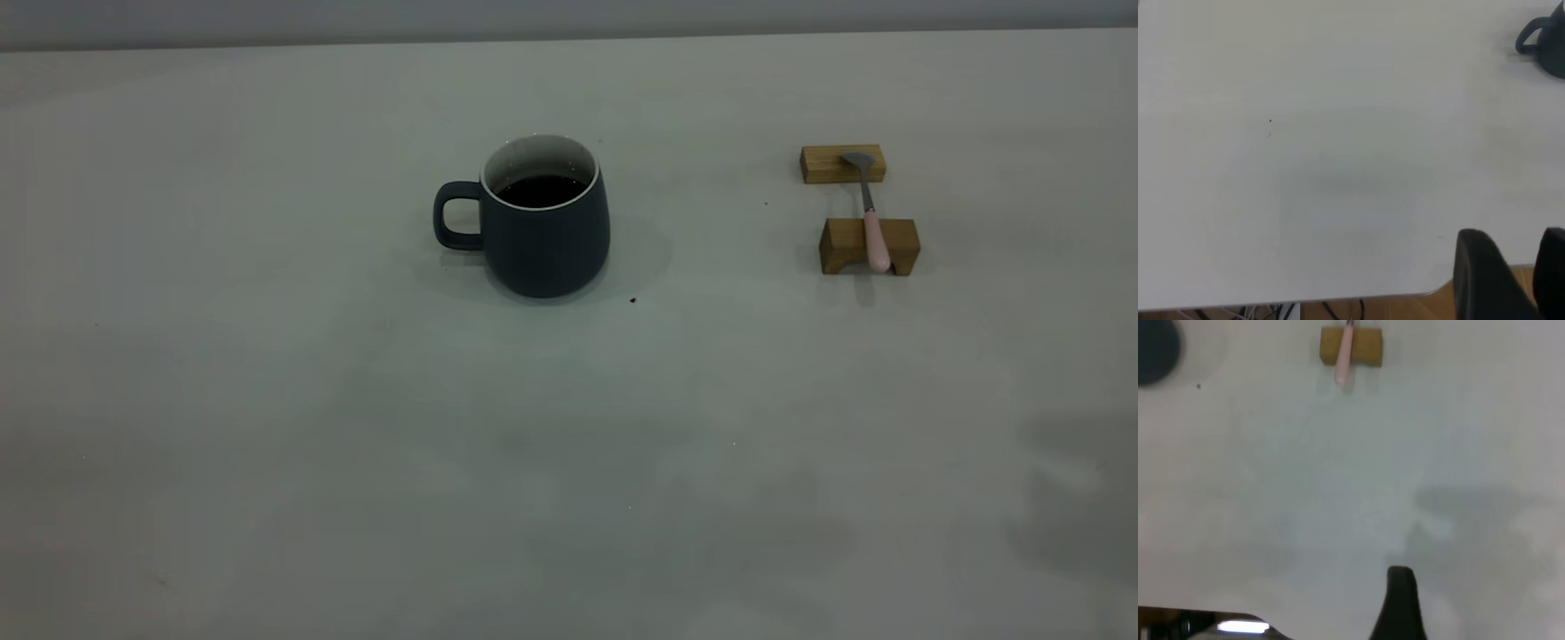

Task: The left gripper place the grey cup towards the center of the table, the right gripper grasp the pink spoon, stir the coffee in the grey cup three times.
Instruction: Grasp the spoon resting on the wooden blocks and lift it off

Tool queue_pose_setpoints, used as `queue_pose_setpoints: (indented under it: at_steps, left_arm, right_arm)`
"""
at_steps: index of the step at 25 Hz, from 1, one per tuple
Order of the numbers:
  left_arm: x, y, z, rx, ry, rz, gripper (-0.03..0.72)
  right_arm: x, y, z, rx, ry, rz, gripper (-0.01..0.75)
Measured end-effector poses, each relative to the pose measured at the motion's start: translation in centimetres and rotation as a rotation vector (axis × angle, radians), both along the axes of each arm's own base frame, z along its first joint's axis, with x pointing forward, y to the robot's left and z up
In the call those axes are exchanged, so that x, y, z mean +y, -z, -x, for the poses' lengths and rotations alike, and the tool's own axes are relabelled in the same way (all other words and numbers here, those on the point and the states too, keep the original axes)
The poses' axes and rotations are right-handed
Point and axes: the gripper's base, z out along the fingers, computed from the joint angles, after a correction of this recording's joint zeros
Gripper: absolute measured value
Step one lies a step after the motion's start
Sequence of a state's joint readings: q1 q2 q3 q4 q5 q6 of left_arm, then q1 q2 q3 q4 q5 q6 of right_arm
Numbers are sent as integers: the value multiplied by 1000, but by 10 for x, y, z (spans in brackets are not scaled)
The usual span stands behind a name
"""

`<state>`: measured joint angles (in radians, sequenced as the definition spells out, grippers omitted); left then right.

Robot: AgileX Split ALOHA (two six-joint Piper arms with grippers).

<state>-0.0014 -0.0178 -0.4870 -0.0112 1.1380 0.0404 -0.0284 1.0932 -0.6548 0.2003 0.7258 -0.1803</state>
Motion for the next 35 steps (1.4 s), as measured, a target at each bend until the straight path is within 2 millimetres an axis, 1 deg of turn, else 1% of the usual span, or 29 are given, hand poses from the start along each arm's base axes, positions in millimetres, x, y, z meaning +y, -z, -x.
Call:
queue_pose_setpoints:
  at_steps: [2,4,10,14,17,22,25,28,35]
  left_arm:
    - [0,0,0,0,0,0,260]
    - [0,0,0,0,0,0,259]
    - [0,0,0,0,0,0,259]
    - [0,0,0,0,0,0,259]
    - [0,0,0,0,0,0,259]
    - [0,0,0,0,0,0,259]
    - [0,0,0,0,0,0,259]
    - [0,0,0,0,0,0,259]
    - [0,0,0,0,0,0,259]
  right_arm:
    - [2,13,-22,41,-27,-4,694]
    - [8,31,-42,97,-76,3,694]
    - [38,76,-96,181,-179,32,690]
    - [51,109,-127,249,-216,47,685]
    - [60,133,-146,292,-243,61,679]
    - [69,169,-172,358,-277,80,672]
    - [72,184,-186,369,-285,87,667]
    - [74,196,-198,374,-296,97,662]
    - [81,221,-218,416,-319,103,652]
